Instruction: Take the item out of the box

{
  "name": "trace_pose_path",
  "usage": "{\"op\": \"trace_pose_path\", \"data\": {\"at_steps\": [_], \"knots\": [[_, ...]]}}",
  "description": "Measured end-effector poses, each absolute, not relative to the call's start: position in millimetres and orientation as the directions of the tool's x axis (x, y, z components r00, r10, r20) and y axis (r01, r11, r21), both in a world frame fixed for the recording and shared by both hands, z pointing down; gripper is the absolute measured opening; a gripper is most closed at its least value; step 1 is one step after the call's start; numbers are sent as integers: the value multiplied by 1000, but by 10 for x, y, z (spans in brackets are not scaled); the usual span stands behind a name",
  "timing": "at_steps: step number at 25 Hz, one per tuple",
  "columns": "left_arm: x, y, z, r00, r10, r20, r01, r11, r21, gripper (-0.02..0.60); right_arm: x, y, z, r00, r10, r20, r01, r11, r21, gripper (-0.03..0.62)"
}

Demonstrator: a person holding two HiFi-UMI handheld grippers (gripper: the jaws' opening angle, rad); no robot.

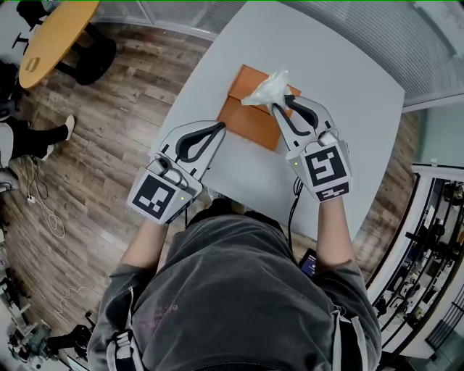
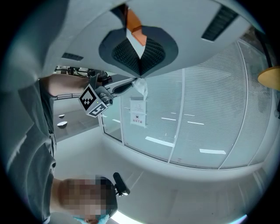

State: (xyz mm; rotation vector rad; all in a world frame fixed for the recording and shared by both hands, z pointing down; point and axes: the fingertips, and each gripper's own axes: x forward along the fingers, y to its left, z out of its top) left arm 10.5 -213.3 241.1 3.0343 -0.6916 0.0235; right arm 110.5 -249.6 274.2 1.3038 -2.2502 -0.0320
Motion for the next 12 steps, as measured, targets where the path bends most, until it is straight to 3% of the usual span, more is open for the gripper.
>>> {"op": "trace_pose_path", "data": {"at_steps": [12], "knots": [[167, -2184, 2276, 905, -425, 12, -425, -905, 3, 11, 1129, -2416, 2411, -434, -835, 339, -822, 521, 229, 67]]}}
